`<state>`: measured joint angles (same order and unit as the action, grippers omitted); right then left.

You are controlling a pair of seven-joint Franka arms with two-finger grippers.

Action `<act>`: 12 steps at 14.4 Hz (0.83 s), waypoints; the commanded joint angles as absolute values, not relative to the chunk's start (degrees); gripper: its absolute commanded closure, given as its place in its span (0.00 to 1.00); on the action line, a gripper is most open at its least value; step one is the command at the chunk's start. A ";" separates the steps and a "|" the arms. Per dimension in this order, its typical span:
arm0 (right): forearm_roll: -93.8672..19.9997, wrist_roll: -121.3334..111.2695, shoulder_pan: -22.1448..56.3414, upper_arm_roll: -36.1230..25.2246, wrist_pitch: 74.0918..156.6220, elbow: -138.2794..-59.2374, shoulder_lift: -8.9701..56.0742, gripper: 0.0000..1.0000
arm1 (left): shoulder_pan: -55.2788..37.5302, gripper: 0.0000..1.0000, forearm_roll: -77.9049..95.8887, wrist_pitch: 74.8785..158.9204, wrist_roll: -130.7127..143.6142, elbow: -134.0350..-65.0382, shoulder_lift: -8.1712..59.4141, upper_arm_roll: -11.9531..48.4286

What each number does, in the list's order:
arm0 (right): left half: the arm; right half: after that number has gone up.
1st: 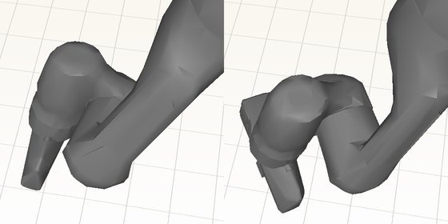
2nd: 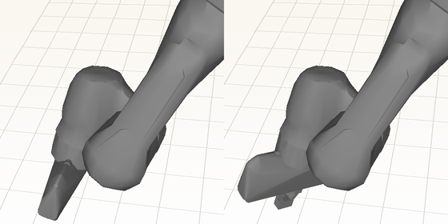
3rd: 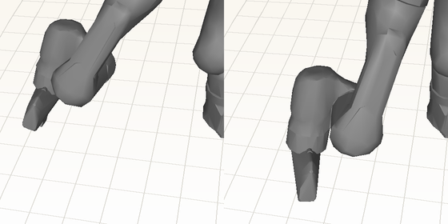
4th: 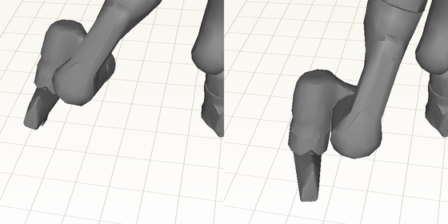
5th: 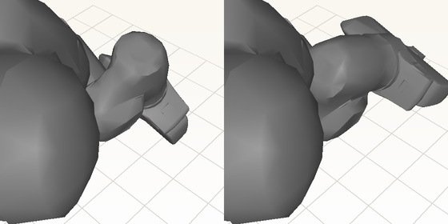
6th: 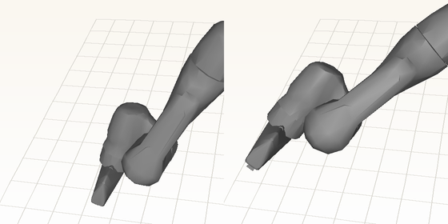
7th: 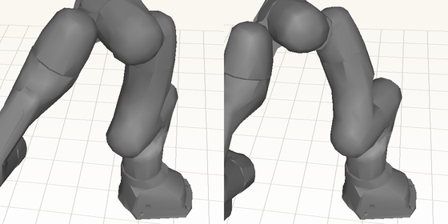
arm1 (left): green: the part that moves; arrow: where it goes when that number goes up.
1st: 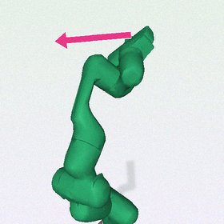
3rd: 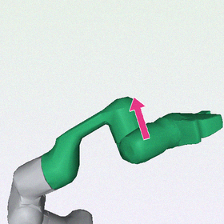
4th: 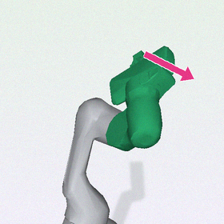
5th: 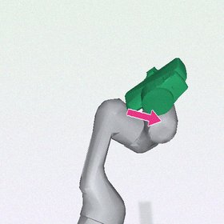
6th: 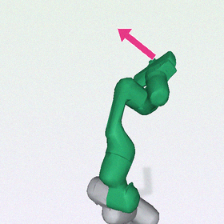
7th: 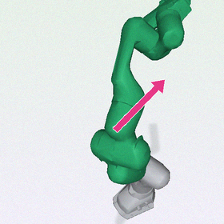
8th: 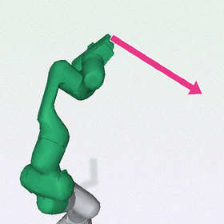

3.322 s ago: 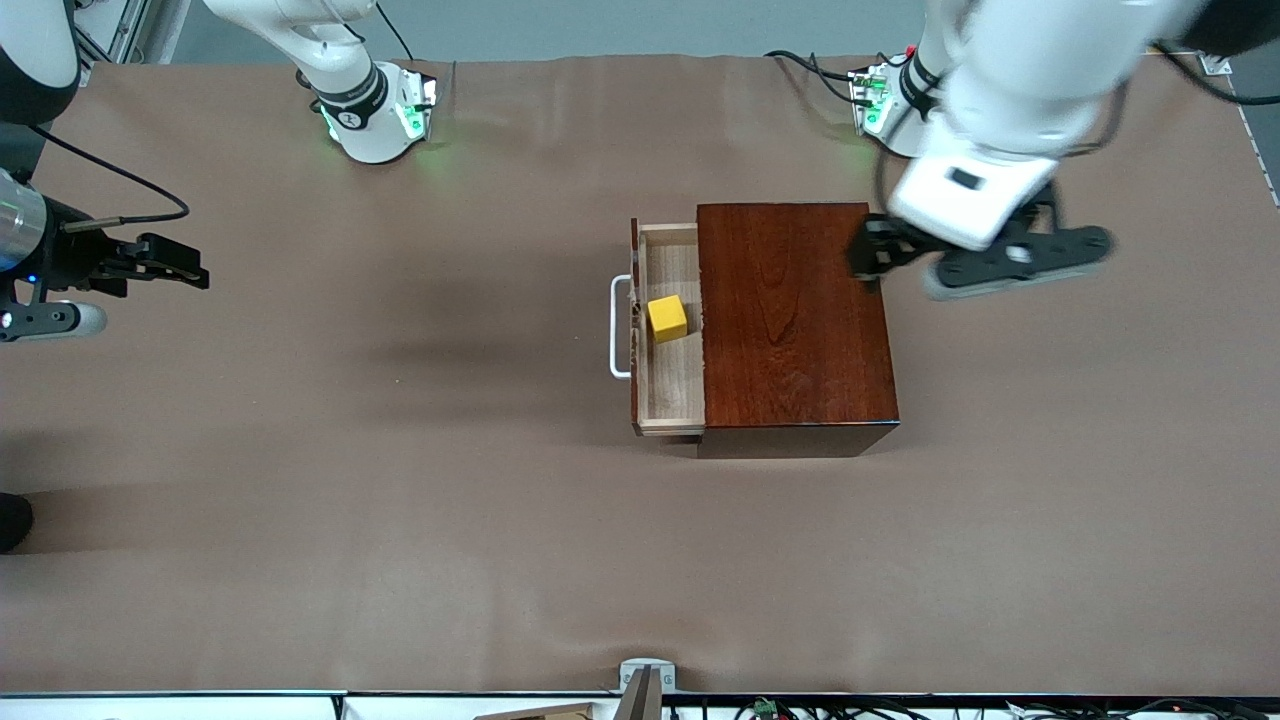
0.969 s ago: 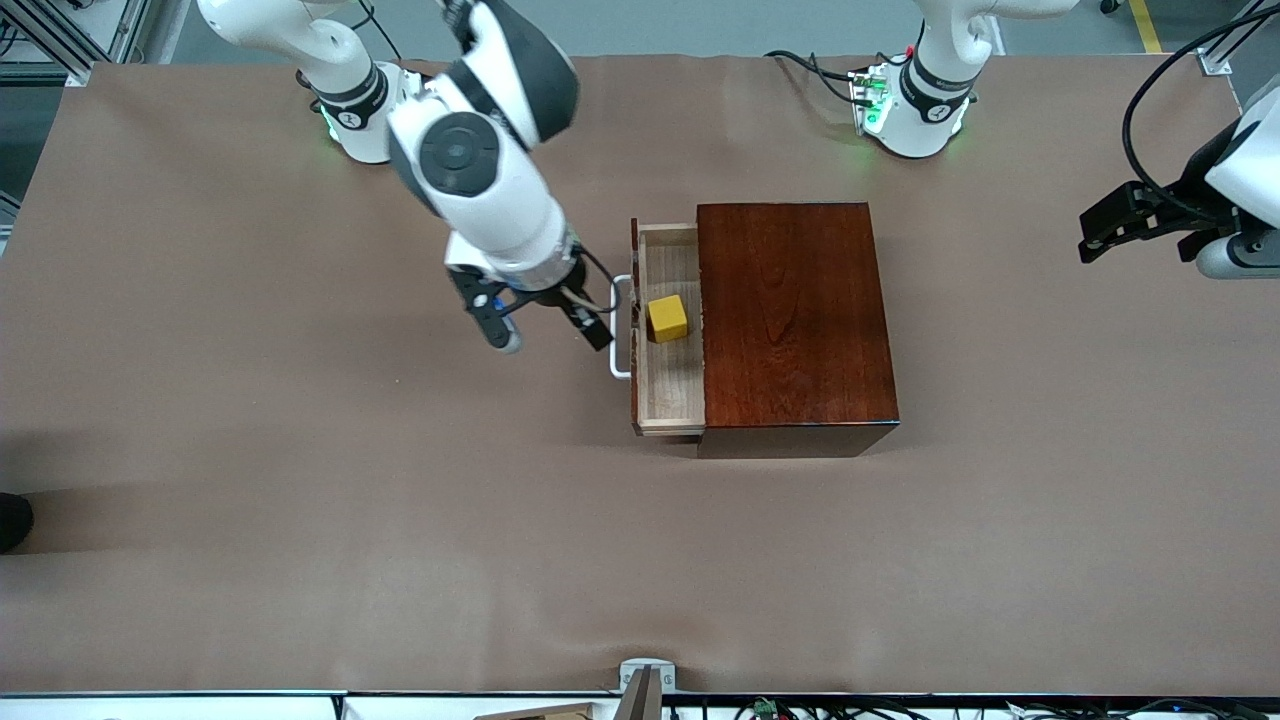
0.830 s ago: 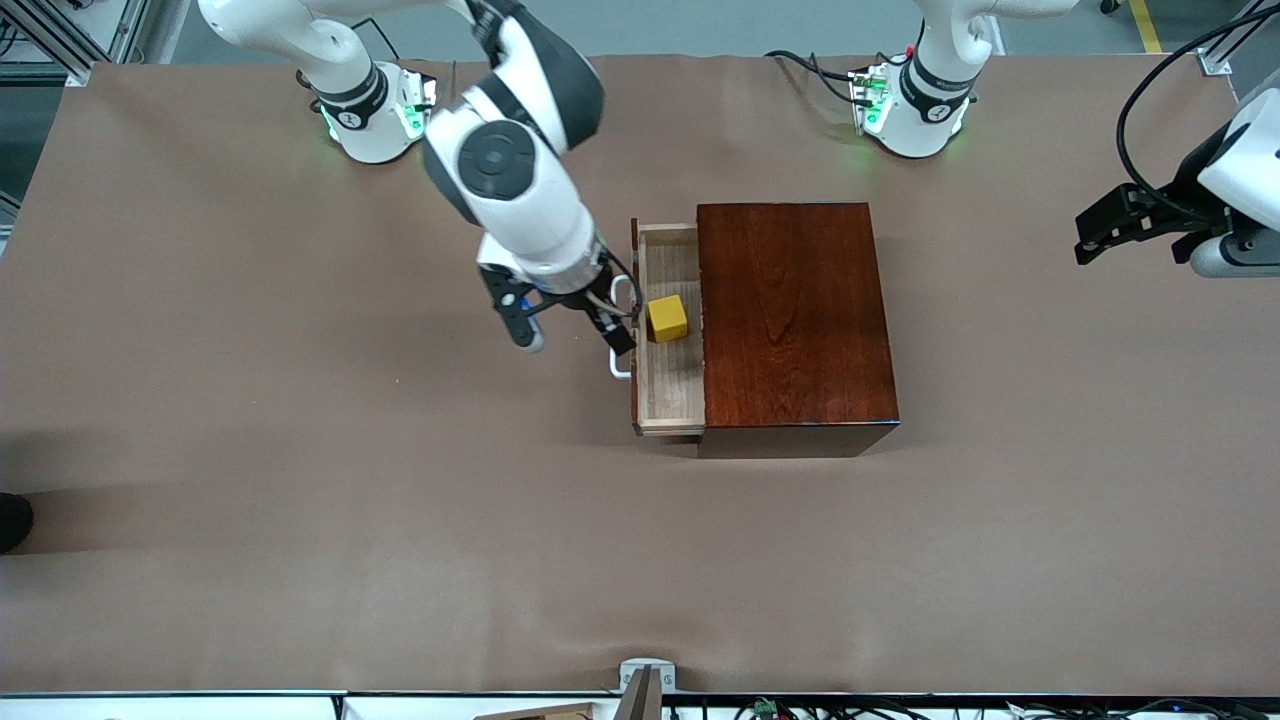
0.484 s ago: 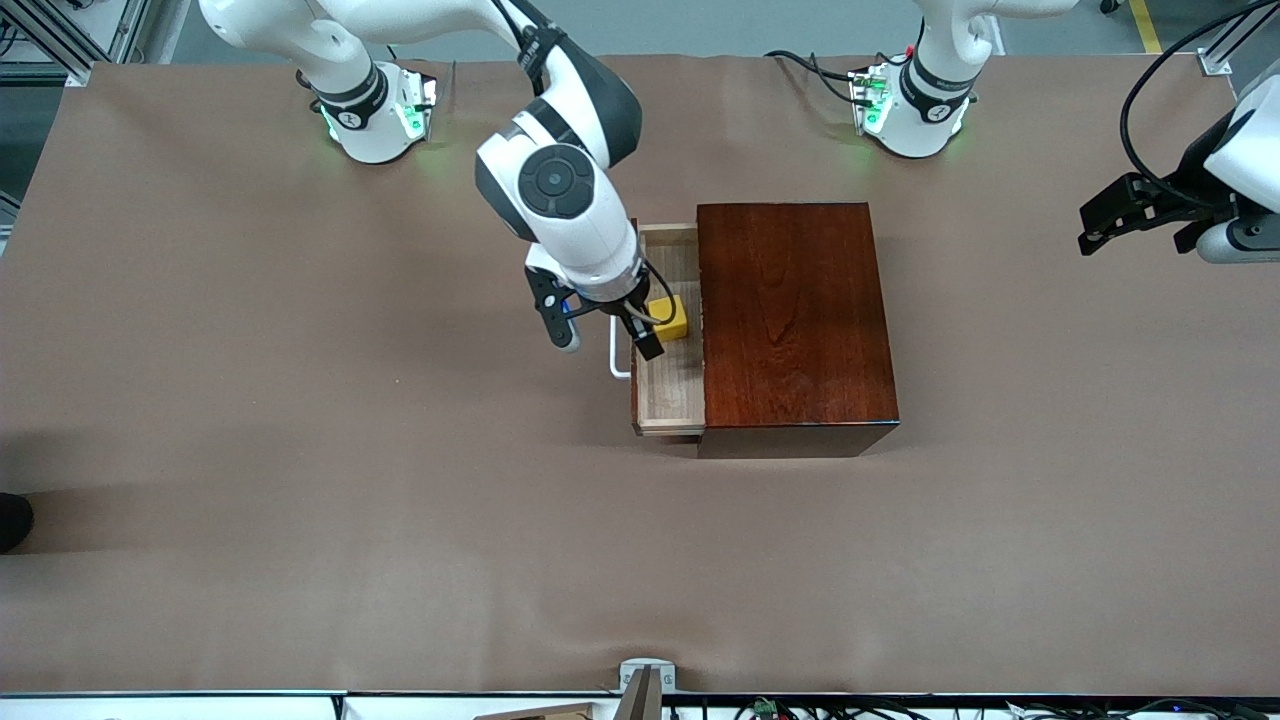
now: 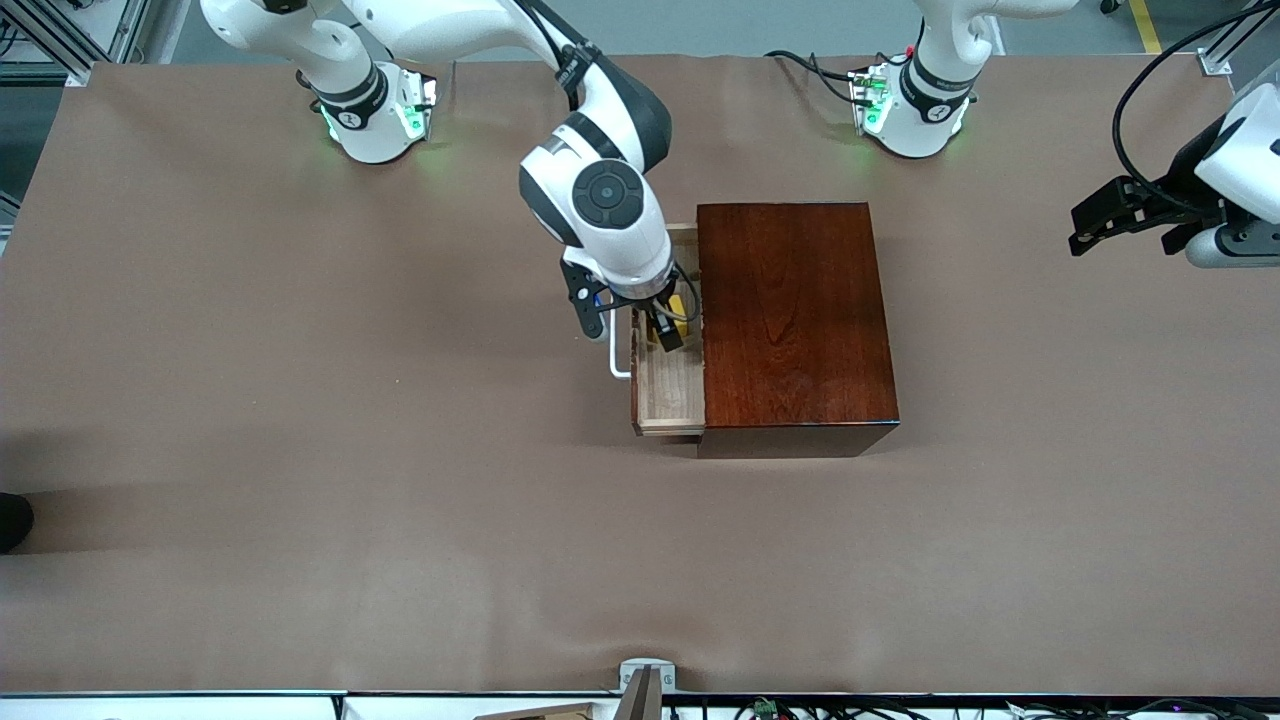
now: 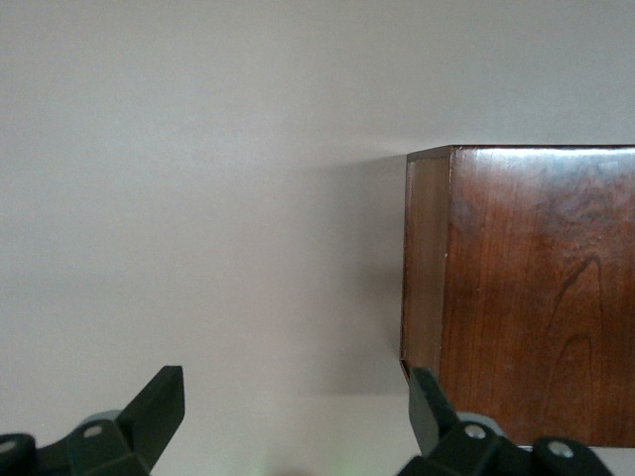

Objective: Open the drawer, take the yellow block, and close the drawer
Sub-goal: 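Close the right gripper on the yellow cube, then lift the cube with the right gripper while the left gripper reaches the handle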

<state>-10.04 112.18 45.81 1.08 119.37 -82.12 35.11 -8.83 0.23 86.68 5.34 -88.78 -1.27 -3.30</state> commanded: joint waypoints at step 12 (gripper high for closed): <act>-10.63 115.84 45.79 0.35 118.04 -75.24 36.39 1.00 | -8.53 0.00 1.67 87.71 5.01 -90.35 -2.29 -2.99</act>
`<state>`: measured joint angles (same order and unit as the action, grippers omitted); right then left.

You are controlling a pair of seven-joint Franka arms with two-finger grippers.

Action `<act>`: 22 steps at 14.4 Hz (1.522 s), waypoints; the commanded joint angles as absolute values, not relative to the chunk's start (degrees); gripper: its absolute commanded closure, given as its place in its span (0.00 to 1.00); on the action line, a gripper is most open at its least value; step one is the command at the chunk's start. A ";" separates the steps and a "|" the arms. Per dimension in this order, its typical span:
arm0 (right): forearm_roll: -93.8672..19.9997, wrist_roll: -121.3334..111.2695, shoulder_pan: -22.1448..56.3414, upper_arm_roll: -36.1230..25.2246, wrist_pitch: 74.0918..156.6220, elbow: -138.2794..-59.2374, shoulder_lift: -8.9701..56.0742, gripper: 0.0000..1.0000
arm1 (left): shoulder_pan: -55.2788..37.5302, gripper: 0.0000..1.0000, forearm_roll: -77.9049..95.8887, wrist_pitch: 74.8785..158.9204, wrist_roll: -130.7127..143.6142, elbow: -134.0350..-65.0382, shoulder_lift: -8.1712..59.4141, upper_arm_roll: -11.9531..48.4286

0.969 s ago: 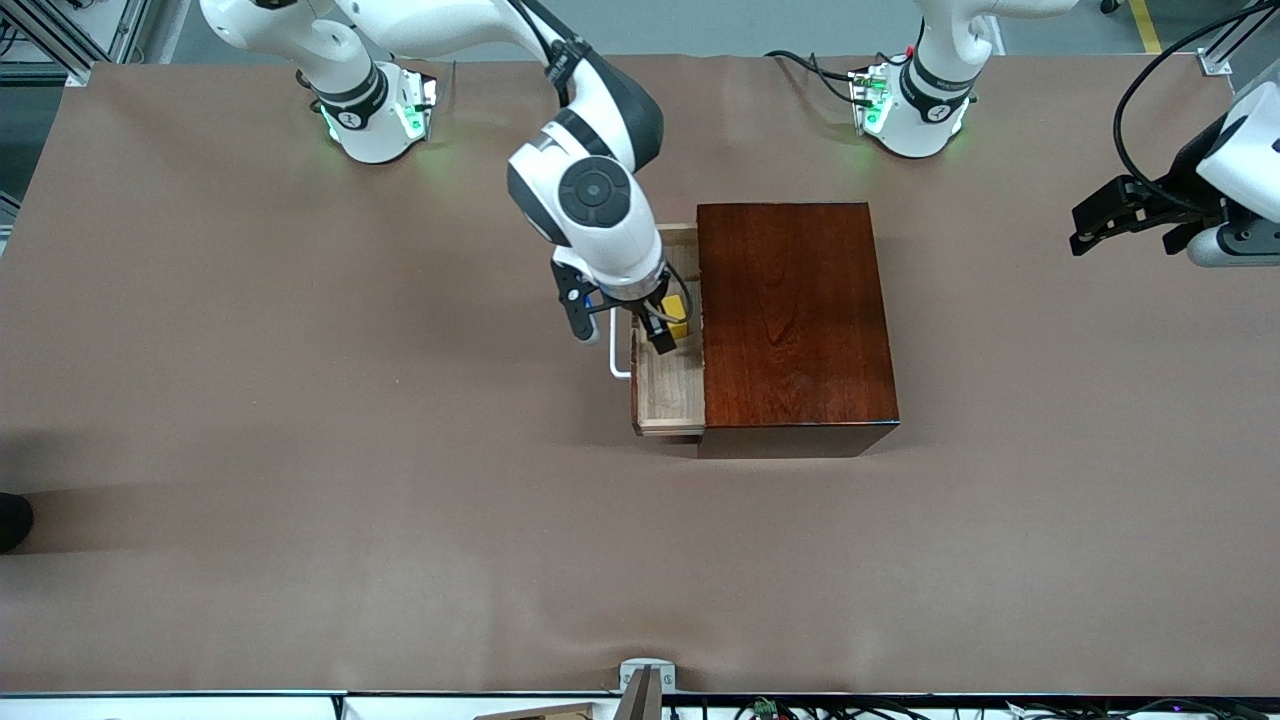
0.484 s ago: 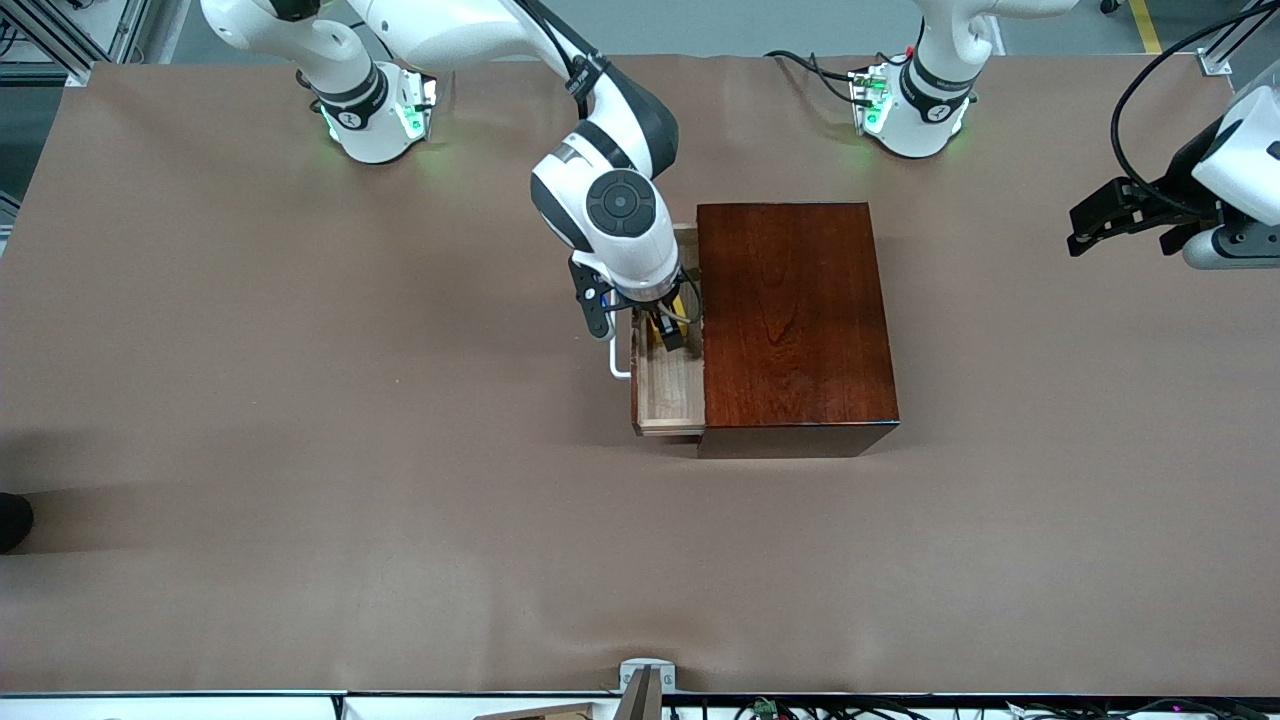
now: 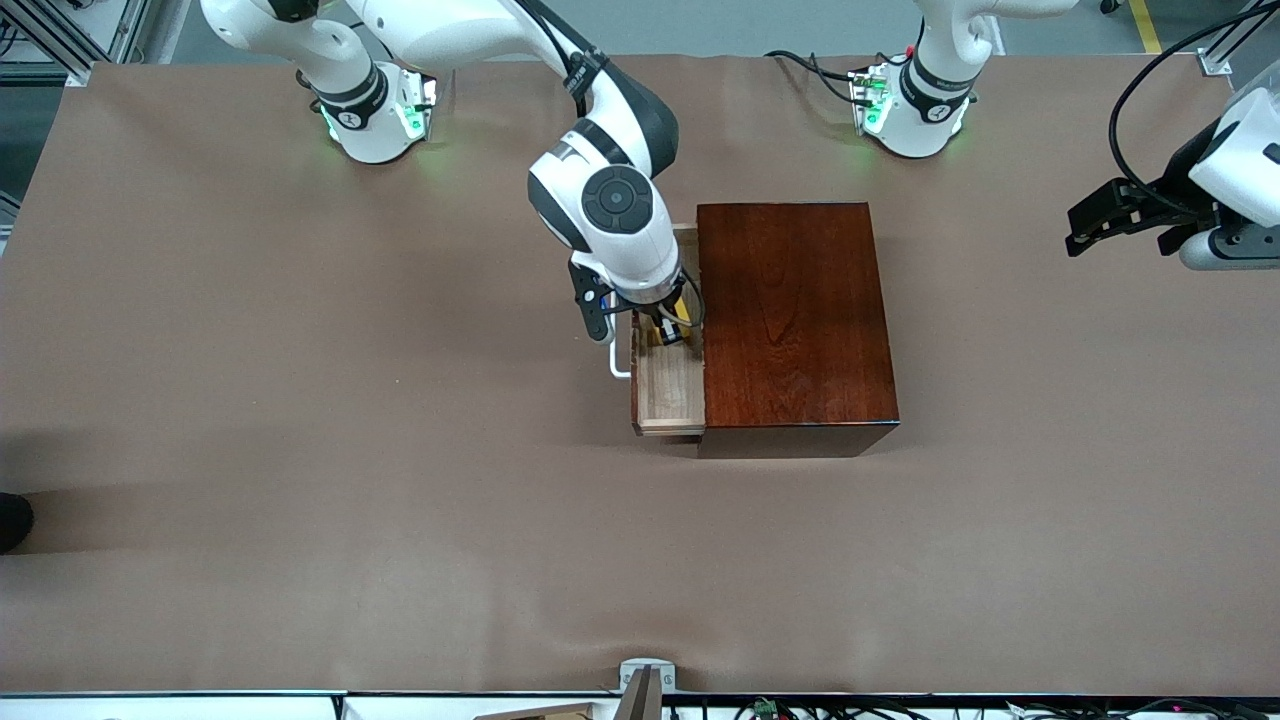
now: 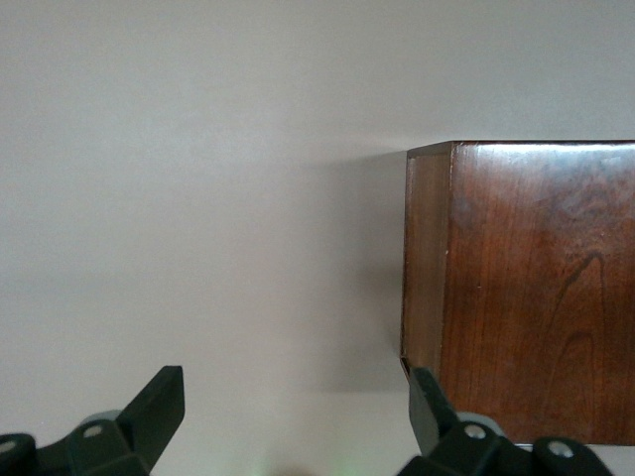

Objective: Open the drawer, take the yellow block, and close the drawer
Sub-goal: 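Lift the cube with the right gripper while the left gripper reaches the handle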

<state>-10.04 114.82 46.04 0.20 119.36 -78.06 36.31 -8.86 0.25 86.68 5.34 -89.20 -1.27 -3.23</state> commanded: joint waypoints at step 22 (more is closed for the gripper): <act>-10.81 70.43 23.57 0.09 86.59 -71.54 22.77 1.00 | -17.64 0.00 -0.08 94.73 54.44 -78.85 15.09 23.20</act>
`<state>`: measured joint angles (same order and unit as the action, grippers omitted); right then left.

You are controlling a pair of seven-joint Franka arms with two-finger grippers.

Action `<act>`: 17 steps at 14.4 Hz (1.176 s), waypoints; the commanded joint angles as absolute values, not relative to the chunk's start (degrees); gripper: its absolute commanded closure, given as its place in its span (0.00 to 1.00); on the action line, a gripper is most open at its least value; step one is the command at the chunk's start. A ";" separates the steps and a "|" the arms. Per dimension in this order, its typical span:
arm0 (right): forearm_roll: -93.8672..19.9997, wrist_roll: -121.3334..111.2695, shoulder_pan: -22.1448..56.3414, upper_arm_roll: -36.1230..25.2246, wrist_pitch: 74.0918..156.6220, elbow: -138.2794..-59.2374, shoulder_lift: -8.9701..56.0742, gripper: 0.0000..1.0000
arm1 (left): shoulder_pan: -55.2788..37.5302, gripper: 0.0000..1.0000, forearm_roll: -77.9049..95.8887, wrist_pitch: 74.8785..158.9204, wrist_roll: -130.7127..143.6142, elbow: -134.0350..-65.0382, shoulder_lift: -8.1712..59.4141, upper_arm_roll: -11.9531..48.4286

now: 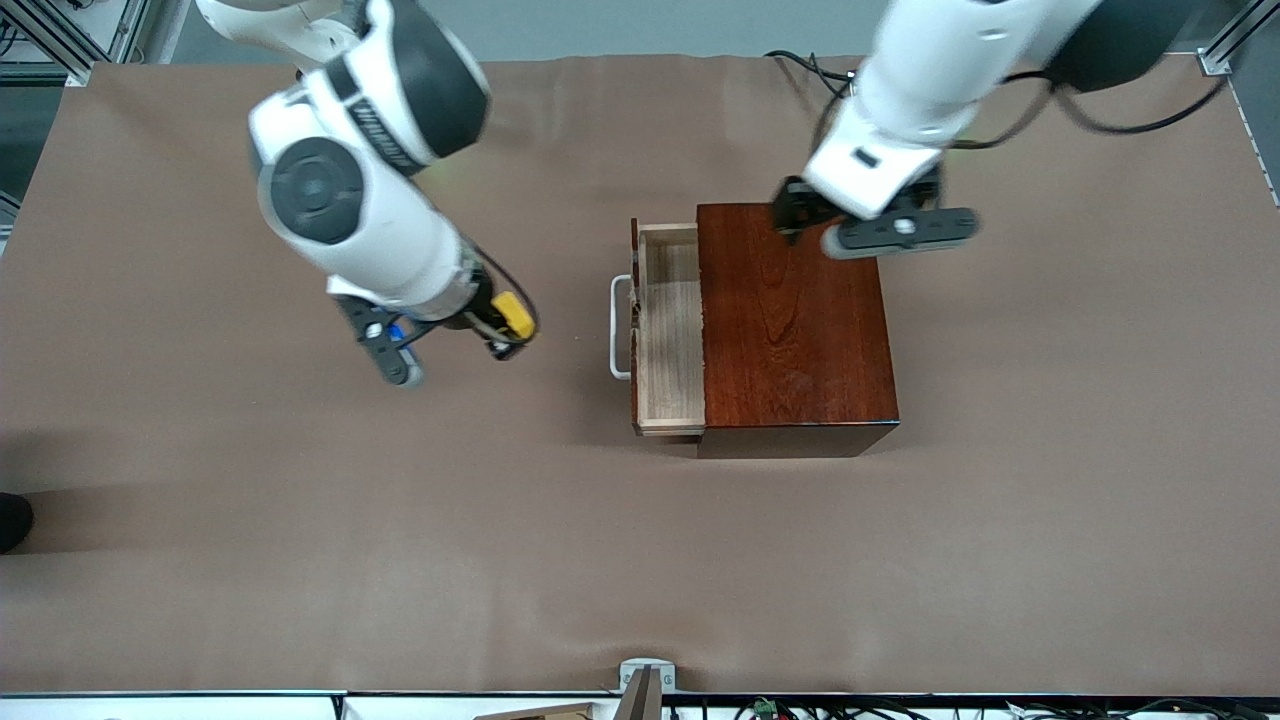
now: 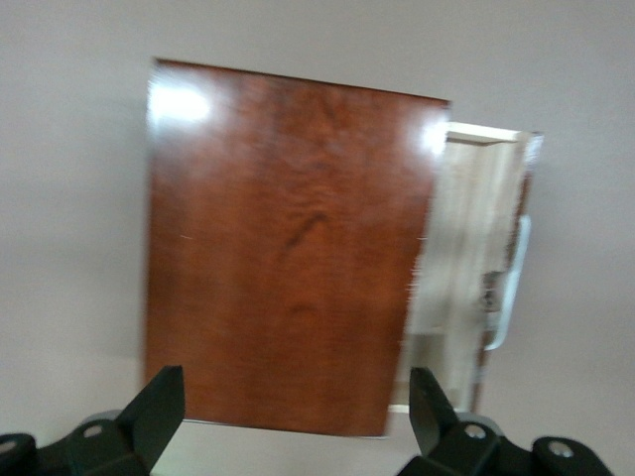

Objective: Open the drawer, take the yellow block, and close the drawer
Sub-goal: 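Lift the cube with the right gripper while the left gripper reaches the handle, then push the drawer shut with the left gripper while the right gripper lowers the cube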

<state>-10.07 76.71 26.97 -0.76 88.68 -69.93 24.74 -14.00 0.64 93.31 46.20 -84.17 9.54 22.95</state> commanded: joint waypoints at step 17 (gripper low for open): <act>-4.66 1.37 -3.23 -0.26 103.69 -100.26 22.85 1.00 | -57.04 0.00 -8.26 126.91 109.14 -67.59 45.07 -3.51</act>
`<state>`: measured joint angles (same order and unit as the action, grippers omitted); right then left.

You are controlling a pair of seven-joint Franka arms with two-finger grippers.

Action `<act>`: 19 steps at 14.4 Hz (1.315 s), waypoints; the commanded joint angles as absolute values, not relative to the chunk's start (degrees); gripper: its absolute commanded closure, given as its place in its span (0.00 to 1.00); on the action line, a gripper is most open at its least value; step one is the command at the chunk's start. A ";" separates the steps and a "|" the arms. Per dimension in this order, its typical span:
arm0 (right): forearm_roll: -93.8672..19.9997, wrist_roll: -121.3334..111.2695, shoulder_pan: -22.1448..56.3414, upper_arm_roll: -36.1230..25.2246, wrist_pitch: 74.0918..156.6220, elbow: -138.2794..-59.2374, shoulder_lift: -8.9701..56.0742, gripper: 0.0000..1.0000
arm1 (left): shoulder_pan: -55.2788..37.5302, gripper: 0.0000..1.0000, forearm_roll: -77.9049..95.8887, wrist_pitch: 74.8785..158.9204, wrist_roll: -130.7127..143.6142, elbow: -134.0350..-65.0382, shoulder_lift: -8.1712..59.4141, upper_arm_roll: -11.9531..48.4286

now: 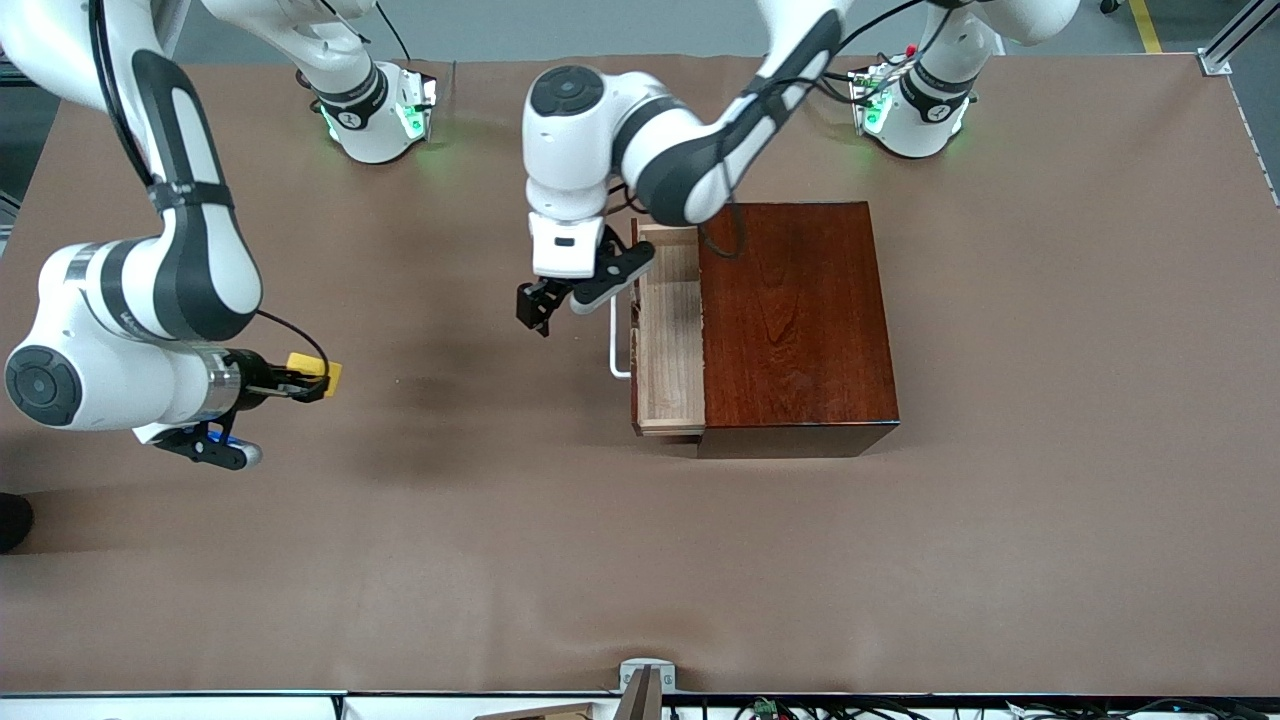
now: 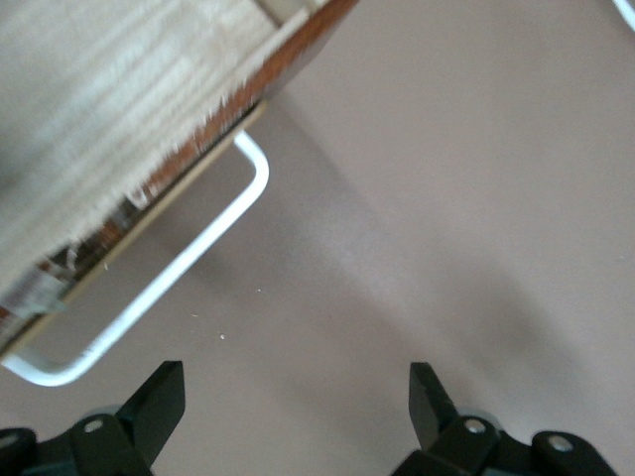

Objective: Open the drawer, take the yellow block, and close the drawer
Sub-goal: 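Push the drawer shut with the left gripper while the right gripper lowers the cube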

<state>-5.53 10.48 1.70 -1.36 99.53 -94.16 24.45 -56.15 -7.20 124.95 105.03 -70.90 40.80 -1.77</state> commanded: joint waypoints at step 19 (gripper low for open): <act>-2.81 -9.05 -8.70 -0.70 125.61 -117.16 25.05 0.00 | -58.97 0.00 -8.61 107.94 113.55 -68.73 47.11 -9.14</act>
